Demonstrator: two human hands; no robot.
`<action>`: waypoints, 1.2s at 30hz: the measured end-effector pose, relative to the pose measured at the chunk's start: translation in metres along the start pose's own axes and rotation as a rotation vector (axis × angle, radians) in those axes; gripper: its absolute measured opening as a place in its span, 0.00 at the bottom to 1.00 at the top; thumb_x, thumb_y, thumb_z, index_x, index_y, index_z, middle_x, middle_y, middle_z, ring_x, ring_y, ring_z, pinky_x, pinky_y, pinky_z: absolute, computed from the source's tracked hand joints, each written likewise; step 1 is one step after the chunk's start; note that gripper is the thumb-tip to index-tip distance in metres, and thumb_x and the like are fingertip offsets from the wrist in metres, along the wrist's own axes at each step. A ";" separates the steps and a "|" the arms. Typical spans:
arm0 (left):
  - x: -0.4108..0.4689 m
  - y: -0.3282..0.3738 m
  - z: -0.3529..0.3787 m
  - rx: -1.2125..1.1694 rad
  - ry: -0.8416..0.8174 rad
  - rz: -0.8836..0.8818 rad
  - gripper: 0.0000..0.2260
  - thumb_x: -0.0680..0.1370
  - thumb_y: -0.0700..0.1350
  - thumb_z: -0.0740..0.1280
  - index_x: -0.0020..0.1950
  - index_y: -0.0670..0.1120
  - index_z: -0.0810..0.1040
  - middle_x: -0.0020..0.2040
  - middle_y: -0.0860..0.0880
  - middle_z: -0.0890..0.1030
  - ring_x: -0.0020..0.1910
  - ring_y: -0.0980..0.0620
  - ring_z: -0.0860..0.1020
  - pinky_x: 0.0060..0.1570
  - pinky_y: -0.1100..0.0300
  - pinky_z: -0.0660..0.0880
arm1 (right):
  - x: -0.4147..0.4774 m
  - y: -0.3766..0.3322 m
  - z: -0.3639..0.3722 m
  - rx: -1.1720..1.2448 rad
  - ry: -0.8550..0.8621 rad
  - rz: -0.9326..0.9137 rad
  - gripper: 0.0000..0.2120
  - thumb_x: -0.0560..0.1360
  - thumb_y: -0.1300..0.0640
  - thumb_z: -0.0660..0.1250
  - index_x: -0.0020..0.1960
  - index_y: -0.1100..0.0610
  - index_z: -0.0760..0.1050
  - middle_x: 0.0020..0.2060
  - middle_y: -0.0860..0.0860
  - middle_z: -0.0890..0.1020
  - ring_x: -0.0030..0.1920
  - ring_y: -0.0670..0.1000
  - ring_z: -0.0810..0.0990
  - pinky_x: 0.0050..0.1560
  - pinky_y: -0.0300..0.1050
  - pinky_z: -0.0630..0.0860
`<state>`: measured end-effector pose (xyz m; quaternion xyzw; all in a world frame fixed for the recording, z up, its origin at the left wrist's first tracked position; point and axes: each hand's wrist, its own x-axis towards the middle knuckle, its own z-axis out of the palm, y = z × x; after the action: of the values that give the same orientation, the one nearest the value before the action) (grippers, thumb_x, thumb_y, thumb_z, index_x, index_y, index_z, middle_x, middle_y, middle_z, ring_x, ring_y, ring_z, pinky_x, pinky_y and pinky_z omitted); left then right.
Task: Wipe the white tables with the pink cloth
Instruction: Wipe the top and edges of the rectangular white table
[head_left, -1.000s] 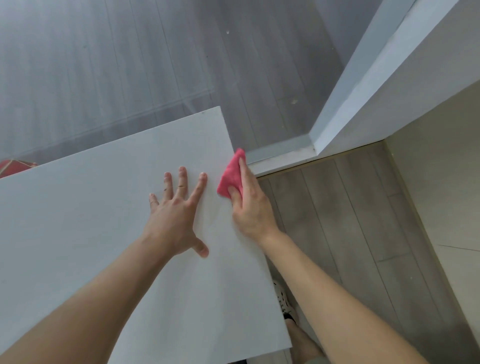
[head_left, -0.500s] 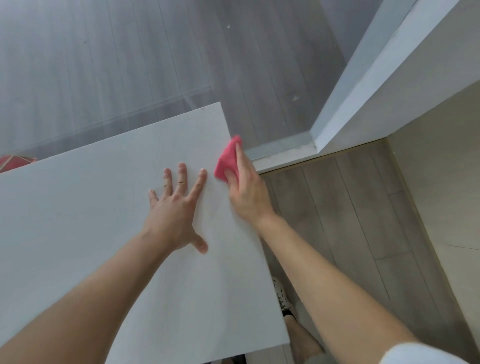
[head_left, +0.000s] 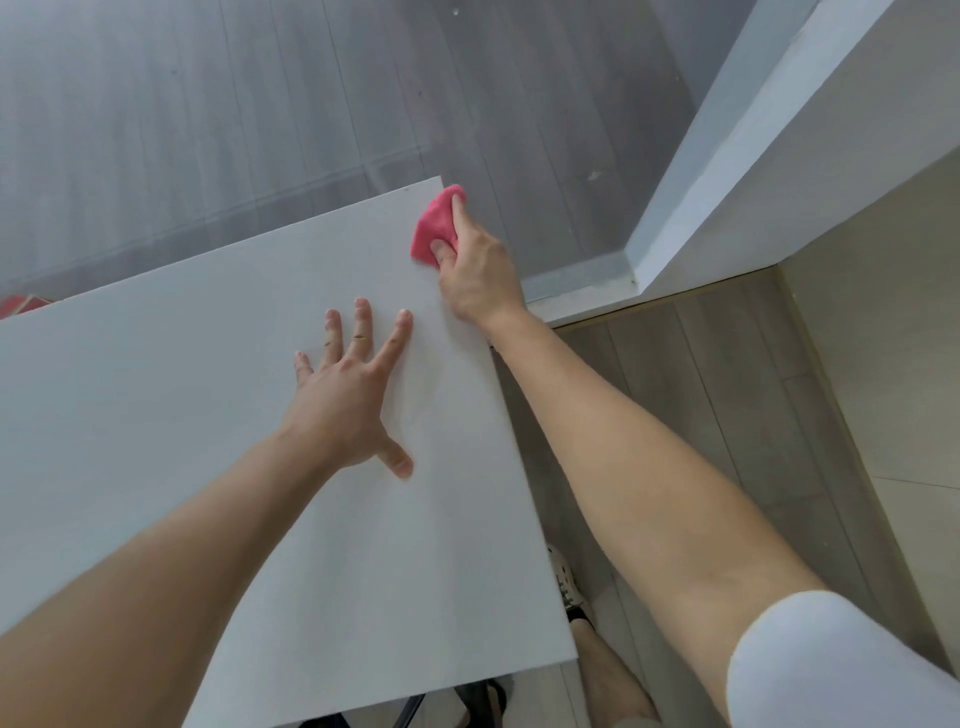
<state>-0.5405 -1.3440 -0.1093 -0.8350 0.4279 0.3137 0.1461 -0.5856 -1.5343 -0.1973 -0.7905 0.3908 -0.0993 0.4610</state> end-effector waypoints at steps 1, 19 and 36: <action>0.000 0.000 0.000 0.000 0.001 -0.001 0.82 0.53 0.64 0.89 0.82 0.66 0.25 0.85 0.48 0.25 0.84 0.37 0.29 0.81 0.25 0.49 | -0.024 0.008 0.000 0.023 0.027 -0.026 0.33 0.88 0.53 0.63 0.88 0.60 0.55 0.81 0.59 0.72 0.76 0.62 0.74 0.74 0.51 0.69; -0.074 0.031 0.043 -0.205 0.202 -0.063 0.47 0.76 0.64 0.78 0.88 0.57 0.56 0.88 0.48 0.55 0.86 0.43 0.57 0.81 0.41 0.63 | -0.079 0.002 0.002 0.041 0.013 0.132 0.32 0.88 0.53 0.63 0.89 0.53 0.55 0.76 0.59 0.77 0.73 0.63 0.77 0.70 0.51 0.71; -0.084 0.054 0.075 0.003 0.071 -0.084 0.69 0.66 0.78 0.74 0.87 0.52 0.32 0.87 0.40 0.35 0.87 0.37 0.39 0.84 0.36 0.57 | -0.112 0.017 -0.002 0.119 -0.003 0.142 0.32 0.88 0.53 0.65 0.88 0.51 0.57 0.76 0.58 0.78 0.73 0.63 0.77 0.70 0.50 0.69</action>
<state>-0.6504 -1.2849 -0.1110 -0.8626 0.3976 0.2770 0.1451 -0.6714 -1.4605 -0.1867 -0.7320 0.4387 -0.0882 0.5137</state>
